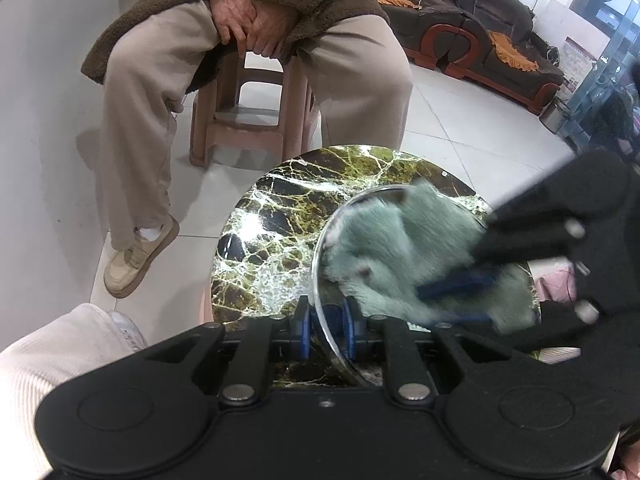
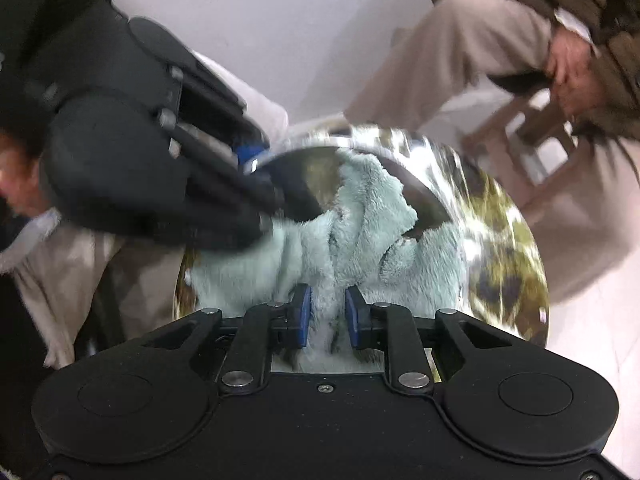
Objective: Clean bowl
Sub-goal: 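Hold the bowl rim with the left gripper while the right gripper scrubs the bowl wall with the towel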
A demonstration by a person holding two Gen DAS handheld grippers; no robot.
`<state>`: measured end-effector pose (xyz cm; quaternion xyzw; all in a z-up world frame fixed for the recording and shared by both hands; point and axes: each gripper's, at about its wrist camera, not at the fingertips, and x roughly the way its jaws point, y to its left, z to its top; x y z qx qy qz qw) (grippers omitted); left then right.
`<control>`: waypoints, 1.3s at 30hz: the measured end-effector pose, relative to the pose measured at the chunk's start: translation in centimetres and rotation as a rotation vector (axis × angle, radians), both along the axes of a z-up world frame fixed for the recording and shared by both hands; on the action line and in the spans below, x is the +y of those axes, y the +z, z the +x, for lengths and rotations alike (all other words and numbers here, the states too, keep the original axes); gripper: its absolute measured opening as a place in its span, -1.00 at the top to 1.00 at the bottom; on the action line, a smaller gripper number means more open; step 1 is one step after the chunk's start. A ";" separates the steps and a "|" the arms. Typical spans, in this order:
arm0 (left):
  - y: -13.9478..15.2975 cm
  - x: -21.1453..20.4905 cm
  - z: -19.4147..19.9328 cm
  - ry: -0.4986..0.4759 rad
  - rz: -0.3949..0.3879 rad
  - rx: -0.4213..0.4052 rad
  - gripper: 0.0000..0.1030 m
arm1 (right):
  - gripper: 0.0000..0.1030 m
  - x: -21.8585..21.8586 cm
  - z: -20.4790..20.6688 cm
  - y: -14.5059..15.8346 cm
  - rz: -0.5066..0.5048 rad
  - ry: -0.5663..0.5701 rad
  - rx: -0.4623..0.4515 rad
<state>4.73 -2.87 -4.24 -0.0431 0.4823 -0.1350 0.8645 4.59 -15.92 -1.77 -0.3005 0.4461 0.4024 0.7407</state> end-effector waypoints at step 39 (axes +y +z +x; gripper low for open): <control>0.0 0.6 -0.1 -0.003 -0.008 0.007 0.69 | 0.64 0.3 -2.3 1.0 -0.025 -0.051 -0.001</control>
